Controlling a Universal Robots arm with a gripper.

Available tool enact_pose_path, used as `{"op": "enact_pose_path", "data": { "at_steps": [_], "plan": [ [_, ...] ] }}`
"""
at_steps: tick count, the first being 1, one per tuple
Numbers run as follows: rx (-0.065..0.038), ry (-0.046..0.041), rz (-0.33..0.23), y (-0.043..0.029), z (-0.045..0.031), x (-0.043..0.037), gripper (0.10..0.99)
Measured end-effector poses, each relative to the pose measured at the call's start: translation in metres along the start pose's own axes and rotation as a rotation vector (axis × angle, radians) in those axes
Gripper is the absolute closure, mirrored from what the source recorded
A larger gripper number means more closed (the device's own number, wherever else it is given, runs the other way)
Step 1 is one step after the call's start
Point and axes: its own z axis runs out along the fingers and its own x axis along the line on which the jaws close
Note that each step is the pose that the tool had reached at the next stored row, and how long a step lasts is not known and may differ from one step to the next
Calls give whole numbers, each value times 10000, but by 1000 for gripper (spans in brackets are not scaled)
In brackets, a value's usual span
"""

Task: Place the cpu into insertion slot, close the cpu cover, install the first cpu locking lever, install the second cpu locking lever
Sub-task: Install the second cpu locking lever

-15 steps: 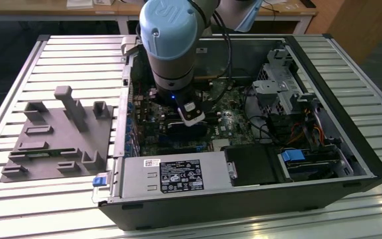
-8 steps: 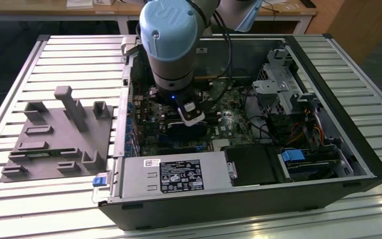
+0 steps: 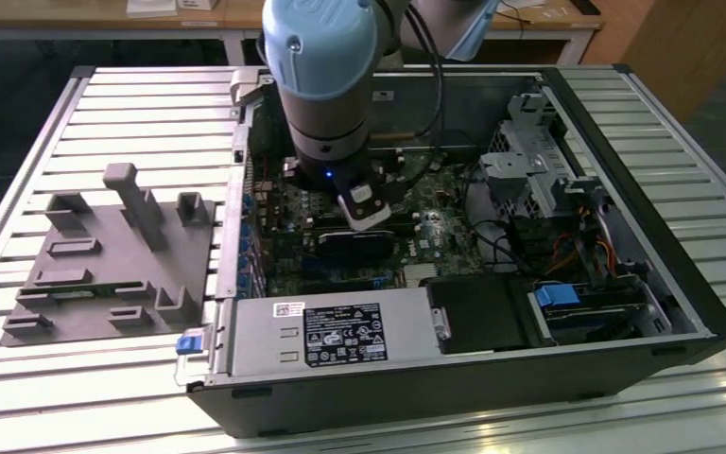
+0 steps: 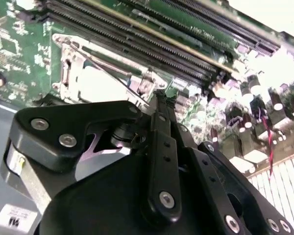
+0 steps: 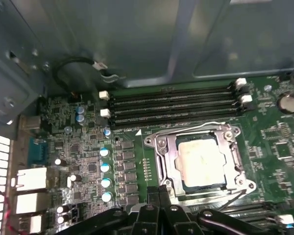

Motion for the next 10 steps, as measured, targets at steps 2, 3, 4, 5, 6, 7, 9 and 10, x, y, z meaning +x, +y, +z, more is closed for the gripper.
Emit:
{"op": "enact_pose_path", "data": {
  "at_steps": [2,3,4,5,6,7,9,10],
  "plan": [
    [0,-1,0,24,-65,-2,984],
    [1,0,0,36,-97,-3,984],
    [1,0,-1,48,-131,-4,984],
    [1,-1,-1,61,-164,-4,984],
    [4,-2,-2,73,-197,-5,984],
    [17,-4,-3,84,-227,-7,984],
    [105,-18,-5,99,-267,-7,984],
    [187,-31,-6,104,-279,-8,984]
  ]
}}
